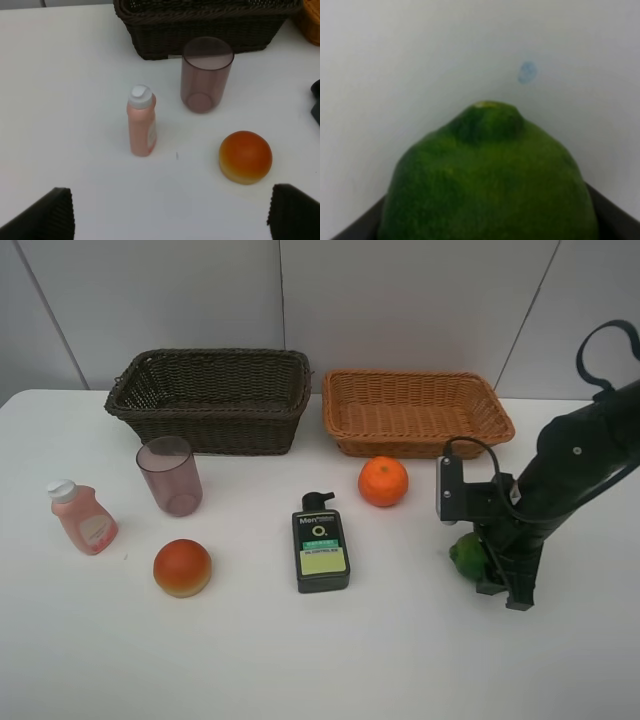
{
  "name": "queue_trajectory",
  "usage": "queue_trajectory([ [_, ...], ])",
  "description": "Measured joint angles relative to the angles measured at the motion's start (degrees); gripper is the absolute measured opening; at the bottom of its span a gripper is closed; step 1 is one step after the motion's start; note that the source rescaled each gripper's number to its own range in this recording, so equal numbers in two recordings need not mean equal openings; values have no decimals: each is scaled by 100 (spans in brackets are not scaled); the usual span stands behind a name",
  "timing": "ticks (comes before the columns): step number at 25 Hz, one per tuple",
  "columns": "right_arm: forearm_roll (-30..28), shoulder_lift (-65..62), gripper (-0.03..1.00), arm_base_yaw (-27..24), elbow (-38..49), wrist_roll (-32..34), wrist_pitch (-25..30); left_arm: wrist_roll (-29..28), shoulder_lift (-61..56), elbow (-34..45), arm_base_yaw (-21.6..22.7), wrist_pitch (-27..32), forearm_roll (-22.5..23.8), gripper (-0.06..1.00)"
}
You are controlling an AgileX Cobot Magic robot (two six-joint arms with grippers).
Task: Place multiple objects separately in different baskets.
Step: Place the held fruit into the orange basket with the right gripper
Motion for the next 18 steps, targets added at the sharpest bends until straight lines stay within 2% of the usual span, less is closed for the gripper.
queue_trajectory([
  [15, -6, -38, 2, 0, -21, 0, -25, 0, 0, 0, 0, 0, 0, 100],
  [18, 298, -105, 2, 0, -207, 0, 107, 0, 0, 0, 0, 0, 0, 100],
])
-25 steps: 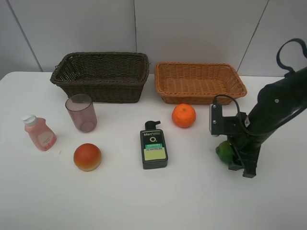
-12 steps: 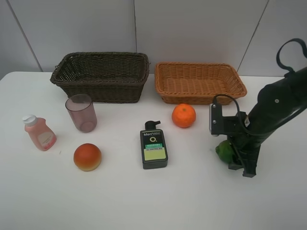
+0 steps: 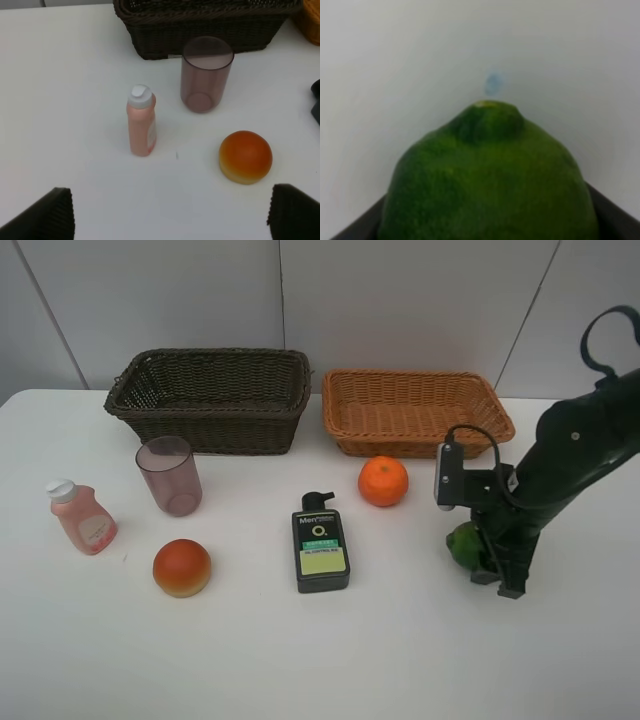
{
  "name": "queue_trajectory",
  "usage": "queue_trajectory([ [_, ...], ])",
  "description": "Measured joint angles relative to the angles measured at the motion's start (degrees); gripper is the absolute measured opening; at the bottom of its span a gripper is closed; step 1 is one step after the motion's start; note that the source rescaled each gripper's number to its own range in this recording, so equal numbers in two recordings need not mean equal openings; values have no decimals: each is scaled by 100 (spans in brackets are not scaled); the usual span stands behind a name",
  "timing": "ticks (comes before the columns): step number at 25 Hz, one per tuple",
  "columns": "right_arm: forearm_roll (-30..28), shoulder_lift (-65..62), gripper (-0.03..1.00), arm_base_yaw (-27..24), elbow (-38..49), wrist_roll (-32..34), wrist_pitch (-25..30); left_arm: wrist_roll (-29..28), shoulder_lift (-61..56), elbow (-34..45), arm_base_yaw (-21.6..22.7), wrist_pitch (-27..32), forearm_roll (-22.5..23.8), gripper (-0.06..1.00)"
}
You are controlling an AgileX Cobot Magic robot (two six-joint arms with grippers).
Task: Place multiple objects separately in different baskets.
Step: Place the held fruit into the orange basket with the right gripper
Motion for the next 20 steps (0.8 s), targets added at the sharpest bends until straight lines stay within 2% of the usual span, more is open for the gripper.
queue_trajectory([
  [4, 755, -146, 2, 0, -685, 121, 957, 0, 0, 0, 0, 0, 0, 100],
  [8, 1208, -154, 2, 0, -1355, 976, 1632, 0, 0, 0, 0, 0, 0, 100],
  [16, 1272, -154, 2, 0, -2480, 3477, 2144, 0, 0, 0, 0, 0, 0, 100],
  [20, 1075, -154, 2, 0, -2933, 4383, 2402, 0, 0, 0, 0, 0, 0, 100],
])
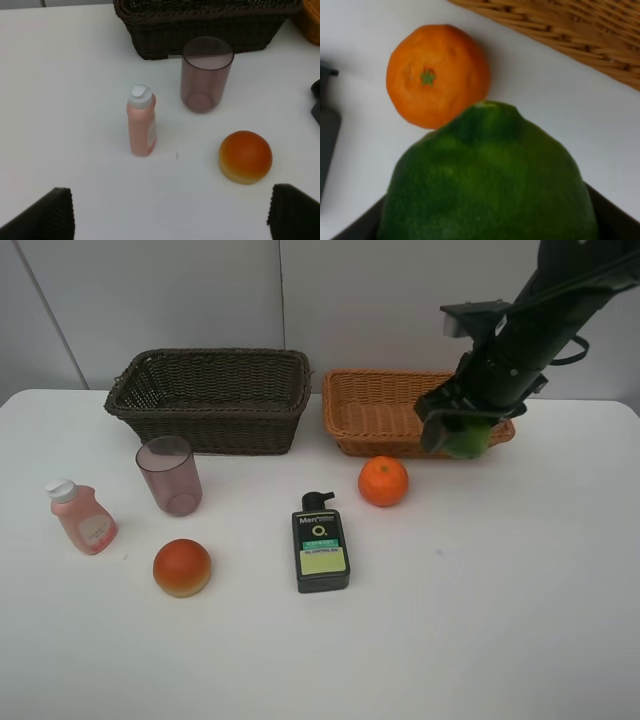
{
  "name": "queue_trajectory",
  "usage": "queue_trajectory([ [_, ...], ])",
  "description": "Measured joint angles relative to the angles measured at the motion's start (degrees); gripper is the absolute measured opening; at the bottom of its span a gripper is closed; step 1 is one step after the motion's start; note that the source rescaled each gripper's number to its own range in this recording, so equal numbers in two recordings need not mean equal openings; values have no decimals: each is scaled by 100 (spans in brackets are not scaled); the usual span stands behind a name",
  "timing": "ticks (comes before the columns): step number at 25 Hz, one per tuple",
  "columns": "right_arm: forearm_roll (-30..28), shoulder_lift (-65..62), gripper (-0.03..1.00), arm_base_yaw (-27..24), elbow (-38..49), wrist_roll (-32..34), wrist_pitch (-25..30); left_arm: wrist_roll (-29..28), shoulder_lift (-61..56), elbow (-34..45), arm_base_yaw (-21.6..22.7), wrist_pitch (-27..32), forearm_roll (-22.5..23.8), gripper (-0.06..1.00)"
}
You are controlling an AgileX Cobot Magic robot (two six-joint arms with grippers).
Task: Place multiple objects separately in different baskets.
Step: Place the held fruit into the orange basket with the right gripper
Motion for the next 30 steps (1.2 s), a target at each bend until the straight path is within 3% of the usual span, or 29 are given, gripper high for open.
queue_trajectory([
  [6, -131, 58, 2, 5, -526, 636, 368, 0, 0, 0, 0, 0, 0, 100],
  [12, -222, 456, 2, 304, -1264, 746, 712, 0, 0, 0, 0, 0, 0, 100],
  [22, -252, 1413, 2, 664, -2517, 868, 739, 0, 0, 0, 0, 0, 0, 100],
  [26, -411, 1719, 2, 657, -2759, 868, 460, 0, 0, 0, 0, 0, 0, 100],
  [30, -487, 1958, 2, 500, -2783, 1037, -229, 0, 0, 0, 0, 0, 0, 100],
])
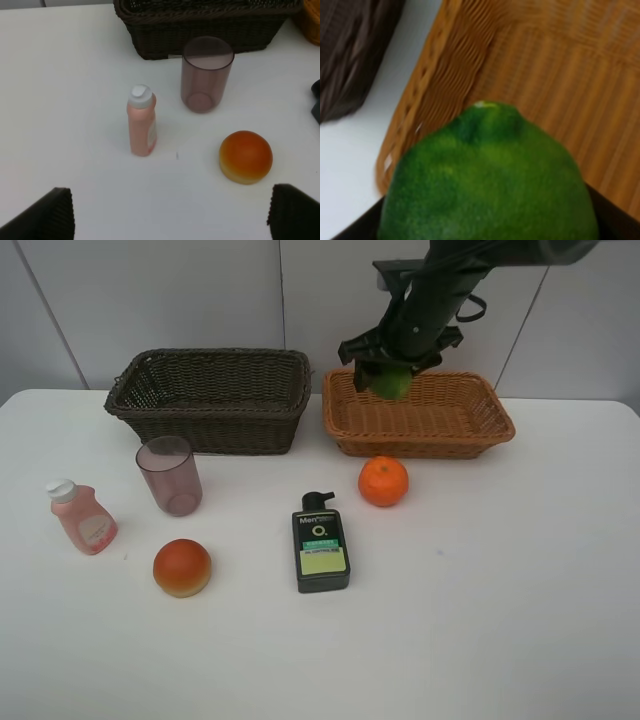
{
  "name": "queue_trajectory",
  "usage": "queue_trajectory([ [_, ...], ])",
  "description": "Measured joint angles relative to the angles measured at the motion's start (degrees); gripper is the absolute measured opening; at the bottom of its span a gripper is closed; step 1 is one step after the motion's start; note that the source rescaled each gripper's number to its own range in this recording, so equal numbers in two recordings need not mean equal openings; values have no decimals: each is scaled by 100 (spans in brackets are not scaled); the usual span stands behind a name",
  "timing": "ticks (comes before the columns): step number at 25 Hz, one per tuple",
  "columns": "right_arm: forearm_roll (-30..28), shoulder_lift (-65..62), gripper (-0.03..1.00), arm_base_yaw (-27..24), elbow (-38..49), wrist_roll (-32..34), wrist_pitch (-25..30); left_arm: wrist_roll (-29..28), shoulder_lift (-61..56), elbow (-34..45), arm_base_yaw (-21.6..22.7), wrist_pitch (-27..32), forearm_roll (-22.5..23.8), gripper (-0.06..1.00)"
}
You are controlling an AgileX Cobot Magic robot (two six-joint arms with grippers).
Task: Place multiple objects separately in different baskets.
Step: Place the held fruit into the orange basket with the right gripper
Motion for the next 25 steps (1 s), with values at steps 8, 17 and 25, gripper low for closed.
queue_trajectory([
  [8, -307, 461, 2, -291, -7, 307, -1444, 0, 0, 0, 0, 0, 0, 100],
  [17, -330, 1161, 2, -308, -7, 324, -2068, 0, 0, 0, 0, 0, 0, 100],
  [25, -330, 1261, 2, -308, -7, 324, -2066, 0, 0, 0, 0, 0, 0, 100],
])
